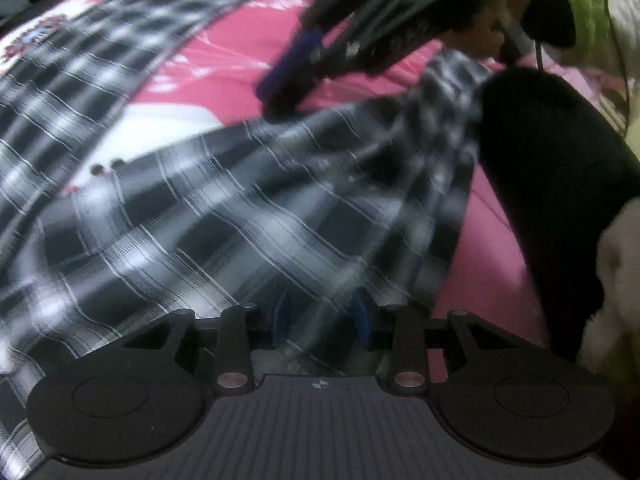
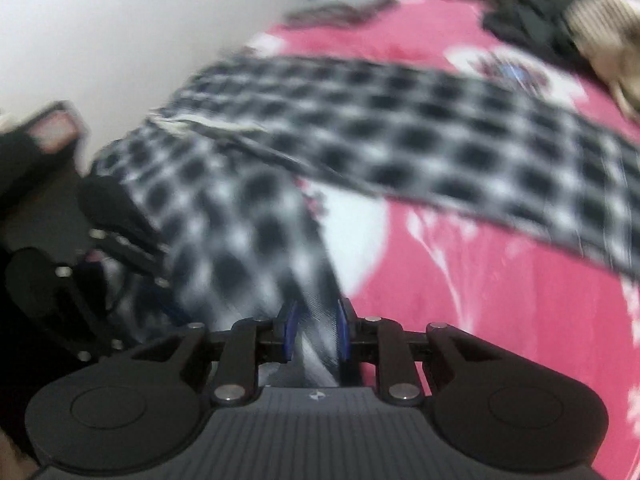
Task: Fold clothes
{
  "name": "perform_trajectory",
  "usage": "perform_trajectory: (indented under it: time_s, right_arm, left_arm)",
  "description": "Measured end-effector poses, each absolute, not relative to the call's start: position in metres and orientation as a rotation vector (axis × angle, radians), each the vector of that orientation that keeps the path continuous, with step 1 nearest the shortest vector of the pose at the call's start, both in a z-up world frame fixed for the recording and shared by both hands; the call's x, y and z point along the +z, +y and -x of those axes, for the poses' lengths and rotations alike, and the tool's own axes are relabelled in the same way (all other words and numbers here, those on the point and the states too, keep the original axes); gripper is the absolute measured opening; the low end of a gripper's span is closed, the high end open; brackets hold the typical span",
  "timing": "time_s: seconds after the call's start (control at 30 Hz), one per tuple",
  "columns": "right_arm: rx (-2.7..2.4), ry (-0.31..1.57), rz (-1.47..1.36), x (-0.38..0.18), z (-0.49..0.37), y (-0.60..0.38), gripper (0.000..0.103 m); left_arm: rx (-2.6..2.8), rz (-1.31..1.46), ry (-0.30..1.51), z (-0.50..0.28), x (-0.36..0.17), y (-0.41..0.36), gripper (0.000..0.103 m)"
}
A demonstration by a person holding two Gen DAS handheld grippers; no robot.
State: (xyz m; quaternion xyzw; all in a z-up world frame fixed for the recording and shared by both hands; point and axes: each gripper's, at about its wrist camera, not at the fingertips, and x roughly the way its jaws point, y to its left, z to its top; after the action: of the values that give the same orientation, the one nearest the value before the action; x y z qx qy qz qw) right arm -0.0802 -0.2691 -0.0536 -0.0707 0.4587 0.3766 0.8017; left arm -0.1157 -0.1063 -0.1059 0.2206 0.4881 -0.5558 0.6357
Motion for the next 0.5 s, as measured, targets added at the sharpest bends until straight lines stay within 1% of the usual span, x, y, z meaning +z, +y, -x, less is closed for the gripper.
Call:
perform_trajectory:
  time_s: [0.1, 0.2, 0.27, 0.3, 0.33, 0.5]
  right_arm:
    - [0.829, 0.982, 0.233, -0.058, 0.082, -0.249, 0.022]
    - [0.831, 1.03, 0.342, -0.071, 0.084, -0.239, 0.021]
    - [0.824, 1.05, 0.424, -0.077, 0.087, -0.233, 0.013]
    - [0.818, 1.045, 0.463, -0.078, 0.089, -0.231, 0.006]
    - [0.812, 1.034, 0.474, -0.074, 0.09, -0.233, 0.004]
    - [0.774, 0.989, 0.514, -0.046, 0.088, -0.237, 0.003]
  left_arm:
    - [-1.308, -0.497, 1.117, 0.114, -0.111, -0.103, 0.035]
    - [-1.342, -0.472, 1.125, 0.109, -0.117, -0.099, 0.035]
    - [-1.362, -0.46, 1.125, 0.107, -0.12, -0.097, 0.035]
    - [-1.37, -0.456, 1.123, 0.106, -0.12, -0.096, 0.036]
    - [-1.378, -0.452, 1.12, 0.106, -0.121, -0.095, 0.036]
    - [-1.397, -0.432, 1.111, 0.107, -0.119, -0.093, 0.039]
